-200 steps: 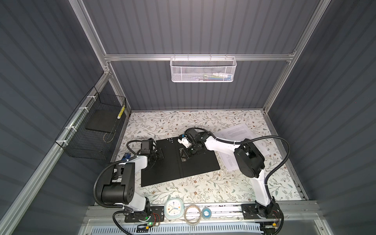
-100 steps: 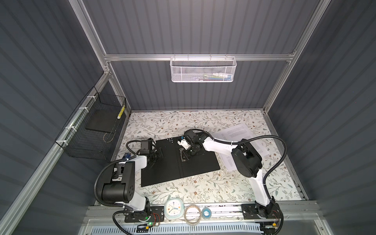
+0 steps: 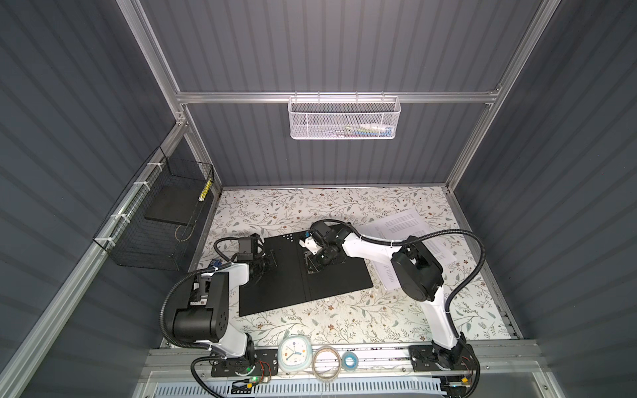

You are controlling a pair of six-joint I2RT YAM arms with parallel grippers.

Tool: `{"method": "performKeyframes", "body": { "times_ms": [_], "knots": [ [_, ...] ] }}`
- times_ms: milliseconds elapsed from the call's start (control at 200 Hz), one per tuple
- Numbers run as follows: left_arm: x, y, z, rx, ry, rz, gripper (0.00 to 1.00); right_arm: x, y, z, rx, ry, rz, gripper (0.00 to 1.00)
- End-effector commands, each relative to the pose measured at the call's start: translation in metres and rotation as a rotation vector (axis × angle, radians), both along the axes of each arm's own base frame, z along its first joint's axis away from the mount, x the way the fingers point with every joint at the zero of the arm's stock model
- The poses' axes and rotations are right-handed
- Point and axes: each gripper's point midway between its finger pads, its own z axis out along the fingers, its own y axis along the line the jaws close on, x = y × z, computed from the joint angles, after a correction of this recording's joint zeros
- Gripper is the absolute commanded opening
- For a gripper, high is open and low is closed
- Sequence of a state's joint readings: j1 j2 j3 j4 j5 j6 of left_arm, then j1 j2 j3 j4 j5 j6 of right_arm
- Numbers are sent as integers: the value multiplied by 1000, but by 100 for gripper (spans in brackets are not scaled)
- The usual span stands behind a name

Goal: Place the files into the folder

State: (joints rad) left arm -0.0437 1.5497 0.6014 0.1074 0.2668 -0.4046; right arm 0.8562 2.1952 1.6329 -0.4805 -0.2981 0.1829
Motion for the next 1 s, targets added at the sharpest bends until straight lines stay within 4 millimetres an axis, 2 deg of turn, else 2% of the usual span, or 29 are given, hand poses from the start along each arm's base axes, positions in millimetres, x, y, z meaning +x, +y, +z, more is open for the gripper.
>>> {"method": "performKeyframes", "body": {
  "times_ms": [0,991],
  "knots": [
    [-25,5,-29,11,143,18,6,0,2,-4,-17,3,-3,24],
    [-25,3,-31,2,154,10,4,-3,0,-15,-74,4,2,17]
  ]
}}
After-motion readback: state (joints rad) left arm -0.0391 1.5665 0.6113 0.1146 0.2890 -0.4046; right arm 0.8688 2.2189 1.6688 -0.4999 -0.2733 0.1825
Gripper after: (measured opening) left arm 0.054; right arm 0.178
